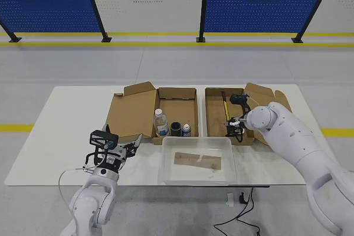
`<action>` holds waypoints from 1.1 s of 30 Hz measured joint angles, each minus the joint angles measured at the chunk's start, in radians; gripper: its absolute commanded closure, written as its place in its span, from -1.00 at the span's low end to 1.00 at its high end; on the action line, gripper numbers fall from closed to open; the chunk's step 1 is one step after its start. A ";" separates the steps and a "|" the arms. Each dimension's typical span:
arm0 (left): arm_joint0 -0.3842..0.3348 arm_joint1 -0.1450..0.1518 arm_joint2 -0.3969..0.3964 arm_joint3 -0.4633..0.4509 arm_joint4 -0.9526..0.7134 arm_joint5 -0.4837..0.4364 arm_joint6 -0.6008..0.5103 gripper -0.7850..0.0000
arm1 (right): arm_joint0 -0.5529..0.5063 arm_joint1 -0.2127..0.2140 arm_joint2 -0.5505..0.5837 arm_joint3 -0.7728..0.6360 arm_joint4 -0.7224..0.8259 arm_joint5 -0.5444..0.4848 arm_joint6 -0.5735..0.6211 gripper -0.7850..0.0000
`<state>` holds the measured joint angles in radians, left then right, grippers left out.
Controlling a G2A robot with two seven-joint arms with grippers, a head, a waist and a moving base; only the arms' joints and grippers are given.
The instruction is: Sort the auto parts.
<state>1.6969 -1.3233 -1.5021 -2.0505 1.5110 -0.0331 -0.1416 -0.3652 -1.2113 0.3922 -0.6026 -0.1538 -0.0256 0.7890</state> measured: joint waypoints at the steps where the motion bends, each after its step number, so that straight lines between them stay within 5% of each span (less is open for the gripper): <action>1: 0.000 0.000 0.000 0.000 0.000 0.000 0.000 -1.00 | 0.001 -0.006 0.001 0.011 0.002 -0.007 0.001 -1.00; 10: 0.000 0.000 0.000 0.000 0.000 0.000 0.000 -1.00 | 0.019 -0.040 0.034 0.092 0.027 -0.088 -0.015 -1.00; 17: 0.000 0.000 0.000 0.000 0.000 0.000 0.000 -1.00 | 0.042 -0.014 0.100 0.059 0.006 -0.117 -0.158 -1.00; 23: 0.000 0.000 0.000 0.000 0.000 0.000 0.000 -1.00 | -0.043 0.057 0.190 -0.137 -0.035 -0.046 -0.287 -1.00; 33: 0.000 0.000 0.000 0.000 0.000 0.000 0.000 -1.00 | -0.420 0.241 0.493 -0.783 -0.168 0.262 -0.313 -1.00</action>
<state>1.6969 -1.3233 -1.5021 -2.0505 1.5110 -0.0331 -0.1416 -0.7852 -0.9700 0.8847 -1.3857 -0.3221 0.2362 0.4764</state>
